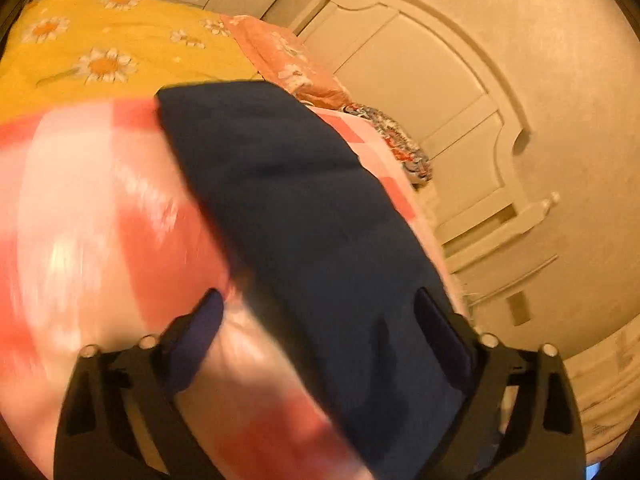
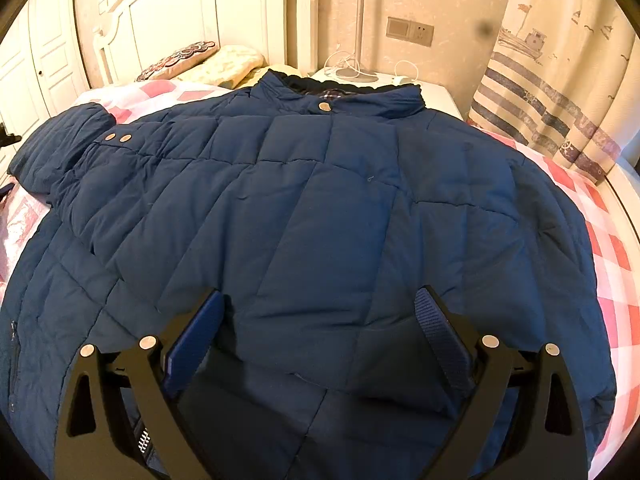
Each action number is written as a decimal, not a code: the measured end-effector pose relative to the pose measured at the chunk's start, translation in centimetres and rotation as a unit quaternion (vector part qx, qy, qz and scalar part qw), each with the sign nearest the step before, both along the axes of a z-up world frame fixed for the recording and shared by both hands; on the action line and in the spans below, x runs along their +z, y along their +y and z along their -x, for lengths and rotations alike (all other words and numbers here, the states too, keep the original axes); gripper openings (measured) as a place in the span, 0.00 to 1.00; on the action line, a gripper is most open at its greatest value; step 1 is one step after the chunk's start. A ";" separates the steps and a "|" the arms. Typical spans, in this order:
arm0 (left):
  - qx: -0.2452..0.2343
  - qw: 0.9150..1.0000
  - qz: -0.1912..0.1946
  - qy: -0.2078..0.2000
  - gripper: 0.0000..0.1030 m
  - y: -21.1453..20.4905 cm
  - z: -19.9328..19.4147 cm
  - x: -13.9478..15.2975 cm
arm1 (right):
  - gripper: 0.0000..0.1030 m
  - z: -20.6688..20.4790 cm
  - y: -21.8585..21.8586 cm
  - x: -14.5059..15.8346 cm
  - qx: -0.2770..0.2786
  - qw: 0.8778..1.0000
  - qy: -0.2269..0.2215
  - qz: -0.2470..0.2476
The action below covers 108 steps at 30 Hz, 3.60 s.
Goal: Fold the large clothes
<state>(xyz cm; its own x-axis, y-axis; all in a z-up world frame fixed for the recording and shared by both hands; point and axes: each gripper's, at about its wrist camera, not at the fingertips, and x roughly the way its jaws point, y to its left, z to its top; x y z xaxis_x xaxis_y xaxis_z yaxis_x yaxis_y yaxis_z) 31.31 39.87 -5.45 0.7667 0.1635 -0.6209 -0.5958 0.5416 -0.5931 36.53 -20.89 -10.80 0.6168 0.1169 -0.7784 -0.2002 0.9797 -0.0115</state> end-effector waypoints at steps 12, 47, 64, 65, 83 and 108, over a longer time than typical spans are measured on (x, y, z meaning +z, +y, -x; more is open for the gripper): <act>-0.175 0.966 -0.140 -0.131 0.04 -18.2 0.2 10.7 | 0.89 0.2 0.2 0.1 -0.001 1.000 -0.005 0.004; -0.328 0.905 -0.250 -0.107 0.80 -35.1 5.9 5.7 | 0.86 2.2 -10.7 2.3 -0.237 0.966 -0.071 -0.079; -0.564 0.772 -0.291 -0.034 0.97 -46.7 4.8 5.6 | 0.86 2.2 -11.1 2.2 -0.237 0.964 -0.072 -0.093; -0.582 0.780 -0.227 -0.043 0.98 -45.3 4.3 5.9 | 0.86 2.2 -11.1 2.2 -0.237 0.964 -0.072 -0.093; -0.521 0.822 -0.206 -0.100 0.93 -38.9 8.3 4.8 | 0.86 2.4 -10.9 2.4 -0.229 0.966 -0.076 -0.089; -0.138 0.979 -0.143 0.036 0.89 -23.7 3.9 -2.6 | 0.25 9.7 18.2 2.7 0.307 0.906 -0.192 0.218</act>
